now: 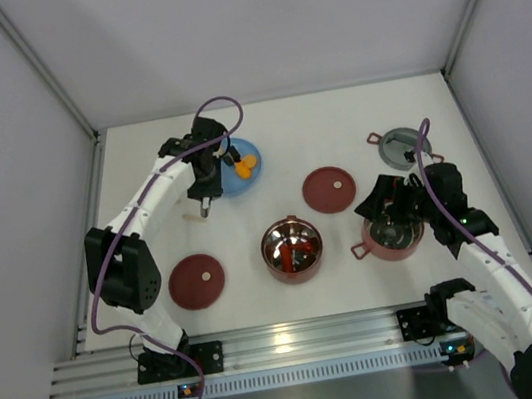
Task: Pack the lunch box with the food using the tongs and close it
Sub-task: Pick up the fake food from the plate.
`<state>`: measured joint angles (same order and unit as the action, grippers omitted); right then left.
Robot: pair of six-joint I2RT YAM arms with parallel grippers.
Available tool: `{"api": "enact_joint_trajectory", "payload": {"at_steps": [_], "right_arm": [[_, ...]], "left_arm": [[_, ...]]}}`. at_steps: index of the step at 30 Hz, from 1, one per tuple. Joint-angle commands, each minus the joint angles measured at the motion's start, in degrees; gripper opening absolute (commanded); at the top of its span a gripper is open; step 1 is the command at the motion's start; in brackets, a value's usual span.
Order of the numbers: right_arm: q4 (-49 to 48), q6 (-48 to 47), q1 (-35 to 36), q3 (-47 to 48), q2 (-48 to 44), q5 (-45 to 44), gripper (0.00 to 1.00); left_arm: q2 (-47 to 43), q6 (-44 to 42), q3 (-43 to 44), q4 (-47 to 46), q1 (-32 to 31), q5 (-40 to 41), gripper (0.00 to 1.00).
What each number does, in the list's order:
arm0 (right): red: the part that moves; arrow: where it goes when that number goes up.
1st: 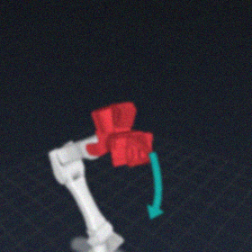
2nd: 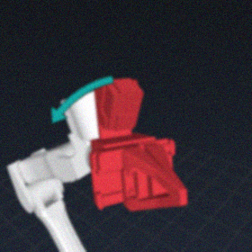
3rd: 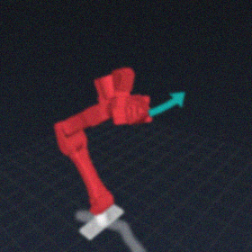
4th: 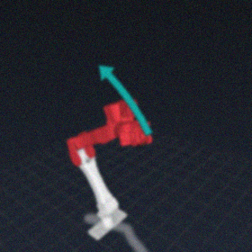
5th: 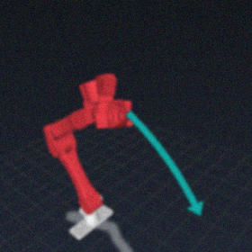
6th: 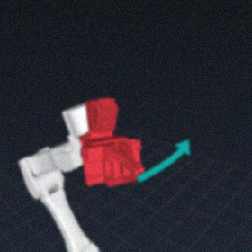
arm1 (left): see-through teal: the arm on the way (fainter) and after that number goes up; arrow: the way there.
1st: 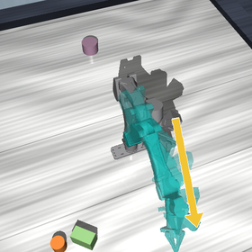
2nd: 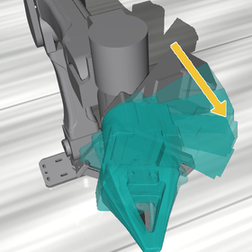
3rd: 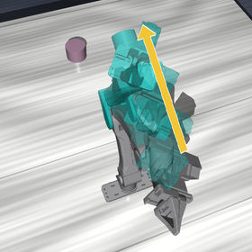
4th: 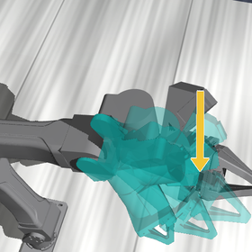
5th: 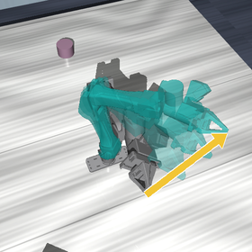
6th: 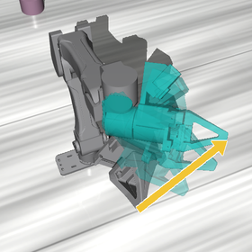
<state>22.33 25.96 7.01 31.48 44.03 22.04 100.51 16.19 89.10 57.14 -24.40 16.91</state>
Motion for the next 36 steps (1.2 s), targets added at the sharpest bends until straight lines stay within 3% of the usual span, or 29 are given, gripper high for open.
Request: {"api": "enact_joint_trajectory", "payload": {"at_steps": [1, 2, 5, 11, 30, 36], "right_arm": [[-1.1, -0.3, -0.7, 0.3, 0.1, 0.6, 1.0], [-1.1, -0.3, -0.7, 0.4, 0.1, 0.5, 0.99], [-1.2, -0.2, -0.7, 0.3, 0.1, 0.6, 0.99], [-1.2, -0.3, -0.7, 0.2, 0.0, 0.7, 0.99], [-1.2, -0.2, -0.8, 0.2, 0.0, 0.9, 0.99], [-1.2, -0.3, -0.7, 0.2, 0.2, 1.1, 0.99]], "left_arm": [[-2.2, -0.4, 0.0, 0.9, 0.1, 1.6, 0.38], [-2.2, -0.4, 0.0, 0.9, 0.1, 2.0, 0.46], [-2.3, -0.4, 0.2, 0.7, 0.1, 2.2, 0.53], [-2.0, -0.5, 0.2, 0.7, 0.1, 1.8, 0.55], [1.8, -0.5, -0.5, 0.5, 0.1, -0.8, 0.45], [2.1, -0.3, -0.9, -0.1, 0.0, -2.0, 0.35]]}}
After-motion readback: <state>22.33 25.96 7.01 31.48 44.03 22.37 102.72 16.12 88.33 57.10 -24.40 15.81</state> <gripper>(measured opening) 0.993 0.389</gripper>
